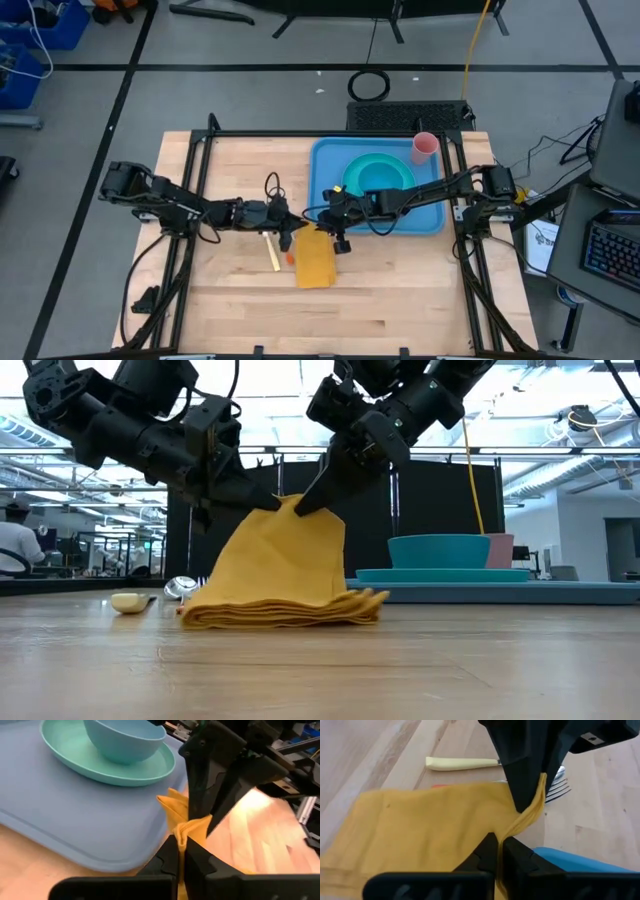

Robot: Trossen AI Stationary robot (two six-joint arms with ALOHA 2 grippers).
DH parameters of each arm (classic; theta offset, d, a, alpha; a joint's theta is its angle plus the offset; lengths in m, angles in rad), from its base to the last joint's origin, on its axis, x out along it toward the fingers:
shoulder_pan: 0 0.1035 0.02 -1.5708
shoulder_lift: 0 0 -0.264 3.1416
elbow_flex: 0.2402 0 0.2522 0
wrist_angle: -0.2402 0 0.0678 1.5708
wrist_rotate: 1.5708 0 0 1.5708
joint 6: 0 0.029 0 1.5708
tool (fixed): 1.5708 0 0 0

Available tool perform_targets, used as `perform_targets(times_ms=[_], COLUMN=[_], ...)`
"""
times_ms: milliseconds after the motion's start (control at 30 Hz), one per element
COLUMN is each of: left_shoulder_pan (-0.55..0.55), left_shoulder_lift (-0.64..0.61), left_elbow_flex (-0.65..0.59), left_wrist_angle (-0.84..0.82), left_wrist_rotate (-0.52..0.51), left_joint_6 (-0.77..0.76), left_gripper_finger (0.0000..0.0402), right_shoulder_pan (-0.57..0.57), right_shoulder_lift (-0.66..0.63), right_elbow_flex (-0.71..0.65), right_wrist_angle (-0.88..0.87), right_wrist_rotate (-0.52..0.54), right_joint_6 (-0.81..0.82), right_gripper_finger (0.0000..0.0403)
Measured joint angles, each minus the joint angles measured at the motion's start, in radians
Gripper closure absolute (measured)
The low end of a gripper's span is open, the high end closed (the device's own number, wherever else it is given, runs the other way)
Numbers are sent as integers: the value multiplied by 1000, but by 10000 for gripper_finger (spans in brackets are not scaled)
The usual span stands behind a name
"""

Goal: Set up tray
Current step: Put the orange napkin onto the blue tray

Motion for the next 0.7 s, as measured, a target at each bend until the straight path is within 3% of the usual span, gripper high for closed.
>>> perform_targets(times_ms=[167,433,700], left_shoulder_pan=[41,84,120], left_shoulder_lift=[0,0,0], left_elbow_flex=[0,-1,-1], left_wrist_angle=[-1,9,12], left_wrist_rotate=[33,24,42], left_joint_6=[21,31,9], left_gripper_finger=[397,398,398], right_shoulder_pan=[8,57,98], right_shoulder_lift=[0,0,-15], right_elbow_flex=[0,0,0], right_wrist_angle=[0,-6,-39], right_wrist_rotate=[8,135,140], right_joint_6=[0,-20,-21], right_gripper_finger=[374,319,258])
